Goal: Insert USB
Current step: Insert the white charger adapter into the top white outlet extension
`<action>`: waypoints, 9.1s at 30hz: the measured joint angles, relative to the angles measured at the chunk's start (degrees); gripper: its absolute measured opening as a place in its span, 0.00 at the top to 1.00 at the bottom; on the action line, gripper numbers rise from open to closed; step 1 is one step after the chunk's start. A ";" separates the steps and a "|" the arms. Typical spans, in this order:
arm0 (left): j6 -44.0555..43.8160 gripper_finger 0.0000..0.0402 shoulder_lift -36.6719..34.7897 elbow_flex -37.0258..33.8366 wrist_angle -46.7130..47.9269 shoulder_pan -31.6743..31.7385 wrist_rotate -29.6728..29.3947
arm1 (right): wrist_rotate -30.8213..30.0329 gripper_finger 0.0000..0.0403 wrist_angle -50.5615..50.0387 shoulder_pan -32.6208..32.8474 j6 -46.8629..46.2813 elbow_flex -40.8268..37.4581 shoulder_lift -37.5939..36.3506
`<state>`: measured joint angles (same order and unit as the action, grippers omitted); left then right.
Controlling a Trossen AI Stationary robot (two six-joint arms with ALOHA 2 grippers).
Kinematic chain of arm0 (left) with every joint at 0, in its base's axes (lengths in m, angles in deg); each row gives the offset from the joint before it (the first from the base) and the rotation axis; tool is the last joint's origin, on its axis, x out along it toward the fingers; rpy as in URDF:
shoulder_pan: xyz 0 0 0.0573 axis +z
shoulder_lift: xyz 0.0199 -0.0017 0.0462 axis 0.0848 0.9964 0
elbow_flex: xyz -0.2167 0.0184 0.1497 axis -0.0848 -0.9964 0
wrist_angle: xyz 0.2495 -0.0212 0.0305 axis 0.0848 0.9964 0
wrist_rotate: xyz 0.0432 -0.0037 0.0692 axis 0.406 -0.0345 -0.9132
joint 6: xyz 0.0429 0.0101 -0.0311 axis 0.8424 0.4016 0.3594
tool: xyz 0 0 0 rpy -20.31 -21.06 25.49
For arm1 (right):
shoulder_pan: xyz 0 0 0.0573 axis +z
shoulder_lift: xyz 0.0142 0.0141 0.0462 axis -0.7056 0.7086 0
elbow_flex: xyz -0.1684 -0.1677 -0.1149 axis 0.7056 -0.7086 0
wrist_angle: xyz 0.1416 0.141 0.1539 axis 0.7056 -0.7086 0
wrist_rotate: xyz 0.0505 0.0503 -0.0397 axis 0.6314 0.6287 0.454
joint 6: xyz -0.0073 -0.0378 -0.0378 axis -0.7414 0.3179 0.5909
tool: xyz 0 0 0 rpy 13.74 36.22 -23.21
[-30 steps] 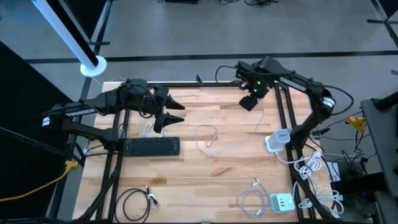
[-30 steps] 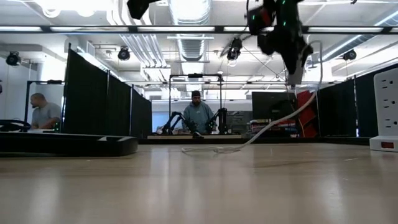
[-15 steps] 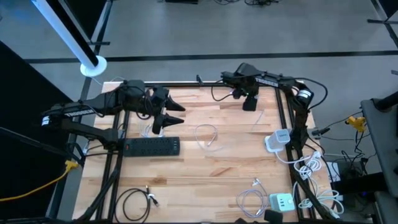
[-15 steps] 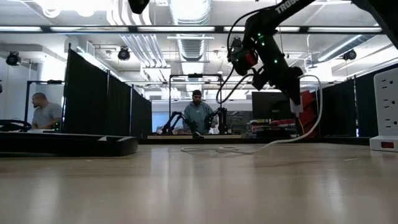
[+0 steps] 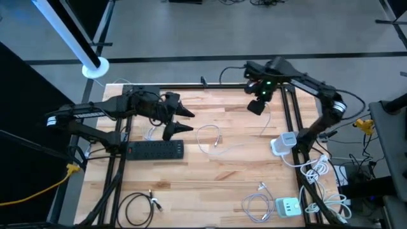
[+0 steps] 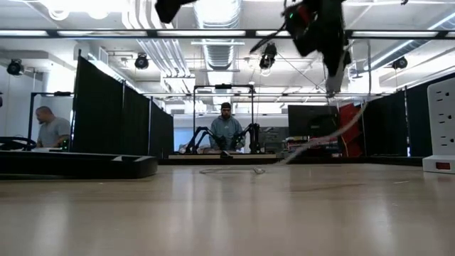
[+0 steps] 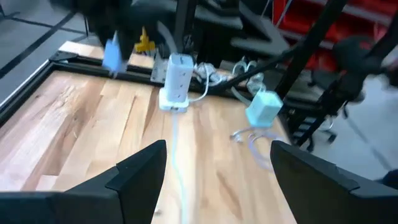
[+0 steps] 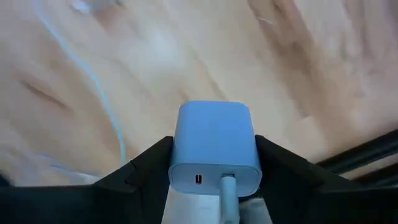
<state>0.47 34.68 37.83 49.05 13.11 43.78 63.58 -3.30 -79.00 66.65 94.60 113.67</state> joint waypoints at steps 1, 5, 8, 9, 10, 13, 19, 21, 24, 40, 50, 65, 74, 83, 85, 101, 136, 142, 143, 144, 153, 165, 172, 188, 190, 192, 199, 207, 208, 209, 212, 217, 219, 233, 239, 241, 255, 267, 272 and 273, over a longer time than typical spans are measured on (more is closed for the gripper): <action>1.26 0.31 1.38 0.00 -0.41 -0.02 -0.02 | 3.43 0.53 0.01 0.08 -1.38 -0.01 -1.31; 4.28 0.31 7.80 -0.04 -3.47 -0.25 -0.13 | 12.34 0.53 0.26 1.93 -7.24 -0.01 -6.05; 4.51 0.31 12.41 -0.07 -8.51 -0.70 -0.22 | 11.90 0.53 0.57 4.57 -11.01 -0.01 -8.36; 4.56 0.31 13.56 0.04 -10.21 -0.94 -0.35 | 11.78 0.53 1.08 5.48 -12.59 -0.01 -8.90; 4.87 0.31 14.49 0.25 -11.69 -1.29 -0.90 | 11.79 0.53 2.01 6.54 -14.35 -0.02 -9.31; 6.96 0.31 15.72 1.35 -16.11 -2.60 -4.18 | 12.45 0.53 6.32 9.65 -19.27 -0.03 -10.55; 15.54 0.31 15.62 3.86 -22.60 -5.40 -9.06 | 16.93 0.53 20.43 14.79 -26.43 -0.03 -11.28; 19.05 0.31 15.57 5.21 -22.76 -6.18 -10.21 | 18.35 0.53 26.54 15.71 -28.22 -0.03 -11.26; 22.98 0.31 15.46 6.35 -23.45 -7.10 -14.91 | 20.99 0.53 35.67 16.43 -30.73 -0.03 -10.92; 34.15 0.31 15.52 9.86 -28.11 -7.45 -20.15 | 22.65 0.53 51.33 16.54 -36.52 -0.11 -10.39; 36.28 0.31 15.73 9.81 -31.22 -7.47 -19.61 | 22.84 0.53 53.83 16.63 -38.10 -0.11 -9.96; 40.95 0.69 17.11 9.81 -32.62 -8.31 -21.77 | 23.03 0.53 55.72 17.04 -39.61 -0.09 -9.28; 40.95 0.71 16.25 9.79 -31.72 -8.66 -21.99 | 23.21 0.53 56.19 17.02 -40.06 -0.01 -8.60; 39.53 0.71 12.87 9.73 -24.21 -8.83 -22.84 | 19.54 0.53 57.36 17.11 -39.46 -0.01 -7.98; 38.03 0.71 12.02 9.73 -21.80 -9.15 -22.95 | 19.21 0.51 57.79 17.13 -38.05 -0.08 -7.93; 30.10 0.71 5.94 9.77 -4.94 -12.85 -25.68 | 15.99 0.23 35.72 11.89 -19.59 -0.01 -10.18; 11.23 0.71 -0.86 8.51 7.40 -18.59 -27.12 | -27.52 0.98 0.24 8.61 35.14 -28.05 10.09; 11.24 0.71 -0.86 8.50 7.93 -20.31 -27.04 | -20.75 1.00 0.00 8.23 30.60 -36.79 10.51; 11.28 0.71 -0.86 8.52 7.99 -20.37 -27.08 | -18.72 1.00 0.00 8.26 29.08 -37.79 10.54; 11.48 0.71 -0.86 8.52 8.10 -20.39 -27.08 | -16.82 1.00 0.10 8.43 27.73 -38.57 10.57; 11.92 0.71 -0.86 8.52 8.16 -20.46 -27.08 | -2.19 1.00 0.18 10.49 18.69 -40.96 10.57; 11.42 0.71 -0.86 8.51 8.08 -20.83 -27.06 | 16.63 1.00 0.04 17.14 17.39 -37.55 10.50; 11.81 0.71 -0.83 8.52 8.06 -20.81 -27.07 | 0.53 1.00 0.16 17.24 12.45 -30.75 7.86; 16.50 0.71 -0.79 4.43 4.42 -20.14 -25.01 | -10.48 0.98 0.37 40.18 -20.78 -18.26 -21.84; 16.54 0.71 -0.79 2.89 1.14 -18.87 -21.83 | -8.65 0.93 0.37 44.00 -25.08 -18.28 -22.02; 16.30 0.71 -0.79 1.14 -2.22 -17.31 -18.67 | -7.72 0.84 0.54 47.84 -29.30 -18.32 -21.69; 15.68 0.71 -0.03 -2.64 -4.90 -14.34 -15.11 | -8.57 0.47 0.65 58.07 -44.91 -18.58 -20.60; 14.74 0.71 0.50 -3.96 -4.22 -14.40 -14.93 | -12.14 0.11 3.53 64.85 -54.91 -22.75 -20.60; 14.74 0.71 0.52 -3.98 -4.18 -14.40 -14.93 | -12.16 0.08 4.38 65.20 -55.12 -23.89 -20.60; 14.74 0.71 0.51 -4.00 -3.88 -14.40 -14.93 | -12.14 0.06 5.45 65.35 -55.15 -25.11 -20.60; 14.72 0.71 0.51 -4.09 -2.65 -14.40 -14.93 | -12.16 0.02 8.16 65.52 -55.68 -28.81 -20.82; 14.72 0.71 0.52 -4.14 -1.22 -14.40 -14.95 | -12.23 0.02 12.28 65.50 -55.56 -35.40 -21.96; 15.01 0.71 0.52 -4.20 -1.19 -14.40 -14.95 | -12.23 0.03 14.45 65.51 -54.59 -37.82 -22.11; 16.27 0.71 0.52 -4.20 -0.38 -12.04 -13.87 | -9.51 0.27 19.11 61.88 -40.24 -40.61 -19.00; 17.26 0.71 2.50 -4.20 0.56 -9.58 -9.28 | -9.69 0.27 18.01 55.46 -22.15 -39.02 -18.40; 17.46 0.71 3.88 -4.20 0.93 -8.71 -8.13 | -9.95 0.27 18.14 52.14 -16.43 -38.43 -17.45; 17.54 0.71 7.49 -4.24 2.26 -6.47 0.98 | -13.71 0.27 18.05 40.13 7.75 -34.13 -6.97; 16.32 0.71 7.56 -4.24 3.13 -6.16 1.06 | -20.52 0.27 26.73 39.89 0.04 -37.11 -14.16; 16.40 0.71 7.56 -4.24 2.57 -6.10 1.04 | -19.40 0.27 27.58 39.89 -1.12 -41.28 -14.73; 16.40 0.71 7.56 -4.24 2.28 -6.10 1.05 | -19.44 0.27 27.80 39.86 -1.19 -41.75 -14.81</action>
<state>16.87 42.24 33.59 51.33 7.01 44.82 44.13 24.50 -39.14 65.46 52.85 98.86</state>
